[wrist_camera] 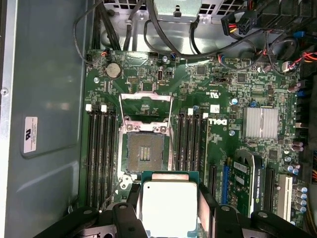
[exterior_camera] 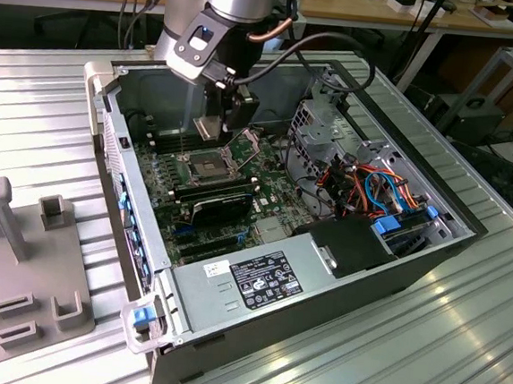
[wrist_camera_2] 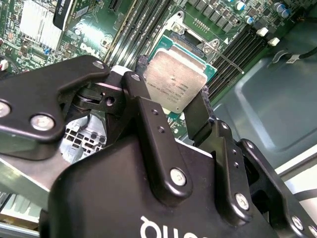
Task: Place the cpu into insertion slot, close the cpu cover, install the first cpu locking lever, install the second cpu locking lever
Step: 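Place the cpu into insertion slot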
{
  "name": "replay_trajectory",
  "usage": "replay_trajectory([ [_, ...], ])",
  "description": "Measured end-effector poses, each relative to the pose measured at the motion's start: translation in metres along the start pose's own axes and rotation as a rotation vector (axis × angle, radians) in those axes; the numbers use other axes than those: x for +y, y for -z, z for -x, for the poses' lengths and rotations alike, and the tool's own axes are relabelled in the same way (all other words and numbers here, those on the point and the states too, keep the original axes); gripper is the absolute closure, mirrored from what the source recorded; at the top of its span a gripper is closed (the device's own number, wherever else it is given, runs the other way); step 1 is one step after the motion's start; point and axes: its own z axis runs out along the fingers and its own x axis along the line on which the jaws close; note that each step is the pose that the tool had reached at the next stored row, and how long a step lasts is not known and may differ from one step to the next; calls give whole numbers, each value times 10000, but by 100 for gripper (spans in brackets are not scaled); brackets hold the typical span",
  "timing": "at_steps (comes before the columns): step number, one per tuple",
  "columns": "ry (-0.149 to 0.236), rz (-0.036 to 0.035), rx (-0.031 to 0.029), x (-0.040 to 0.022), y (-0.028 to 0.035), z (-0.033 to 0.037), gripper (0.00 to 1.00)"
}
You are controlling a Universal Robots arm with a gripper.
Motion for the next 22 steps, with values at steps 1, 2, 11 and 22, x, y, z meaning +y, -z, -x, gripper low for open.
replay_trajectory([
  [1,0,0,0,0,-9,0,45],
  [2,0,0,0,0,-15,0,45],
  [11,1,0,0,-3,-75,-1,45],
  [22,0,0,0,-6,-142,-3,45],
])
